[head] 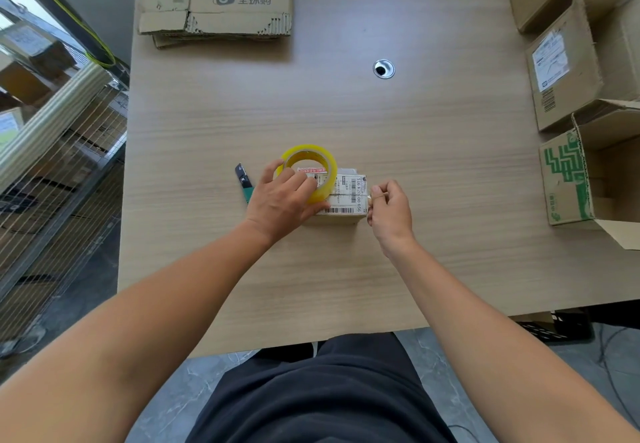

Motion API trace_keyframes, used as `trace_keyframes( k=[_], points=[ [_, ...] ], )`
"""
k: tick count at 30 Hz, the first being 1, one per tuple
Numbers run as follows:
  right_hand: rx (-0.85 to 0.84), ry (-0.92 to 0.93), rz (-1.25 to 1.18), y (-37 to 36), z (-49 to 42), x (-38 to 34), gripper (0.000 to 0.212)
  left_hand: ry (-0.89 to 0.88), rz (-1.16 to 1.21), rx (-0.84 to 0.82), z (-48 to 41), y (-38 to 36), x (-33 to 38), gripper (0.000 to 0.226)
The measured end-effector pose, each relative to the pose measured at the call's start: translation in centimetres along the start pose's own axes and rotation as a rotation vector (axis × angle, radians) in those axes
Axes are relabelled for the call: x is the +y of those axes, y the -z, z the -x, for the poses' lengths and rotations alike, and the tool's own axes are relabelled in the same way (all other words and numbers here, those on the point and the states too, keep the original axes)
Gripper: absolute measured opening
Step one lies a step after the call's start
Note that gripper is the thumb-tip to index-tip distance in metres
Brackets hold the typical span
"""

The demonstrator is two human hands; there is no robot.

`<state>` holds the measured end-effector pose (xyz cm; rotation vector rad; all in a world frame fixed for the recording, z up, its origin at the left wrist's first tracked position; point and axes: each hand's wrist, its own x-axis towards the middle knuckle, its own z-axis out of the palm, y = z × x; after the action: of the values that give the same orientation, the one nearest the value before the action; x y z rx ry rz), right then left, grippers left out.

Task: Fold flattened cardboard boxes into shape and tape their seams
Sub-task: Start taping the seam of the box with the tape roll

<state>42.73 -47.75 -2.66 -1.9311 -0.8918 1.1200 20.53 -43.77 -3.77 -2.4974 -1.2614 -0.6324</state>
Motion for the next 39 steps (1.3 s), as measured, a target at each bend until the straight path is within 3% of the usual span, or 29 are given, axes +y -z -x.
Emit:
trace_keyframes(
  k=[8, 13, 16, 18, 20, 21, 23, 25, 33, 39],
  points=[
    [-0.052, -0.008, -0.086, -0.3, -0.3, 0.7, 0.023, -0.044, 0.014, -0.01, -0.2, -0.3, -0.2, 0.046],
    [-0.146, -0.336, -0.253, -1.4, -0.1, 1.4, 0.023, -0.051, 0.015, -0.017, -0.1, -0.4, -0.2, 0.046],
    [-0.195, -0.402, -0.289, -1.3, -0.3, 1.1, 0.035, -0.044, 0.014, -0.034, -0.2, -0.2, -0.1, 0.044],
    [-0.079, -0.355, -0.165, -0.7, -1.0, 0.2, 0.04, -0.05, 0.015, -0.065, -0.5, 0.2, 0.0, 0.044],
    [0.14, -0.127, 0.051, -0.3, -1.7, -0.3, 0.043, -0.054, 0.011, -0.084, -0.7, 0.5, 0.1, 0.043],
    [0.138, 0.052, 0.151, -0.5, -1.5, -0.9, 0.045, -0.051, 0.004, -0.085, -0.8, 0.6, 0.1, 0.043],
    [-0.067, 0.325, 0.374, -2.2, -0.5, -1.3, 0.05, -0.037, -0.009, -0.075, -0.8, 0.9, 0.3, 0.043],
    [-0.154, 0.344, 0.478, -3.5, 0.1, -0.9, 0.054, -0.055, 0.009, -0.069, -1.1, 1.3, 0.3, 0.043],
    [-0.062, 0.344, 0.574, -3.7, 0.0, -0.6, 0.057, -0.34, 0.282, -0.276, -5.3, 5.2, -4.6, 0.045],
    [-0.028, 0.368, 0.558, -3.8, 0.0, -0.6, 0.056, 0.043, 0.273, -0.56, -6.3, 7.3, -5.7, 0.043]
  ],
)
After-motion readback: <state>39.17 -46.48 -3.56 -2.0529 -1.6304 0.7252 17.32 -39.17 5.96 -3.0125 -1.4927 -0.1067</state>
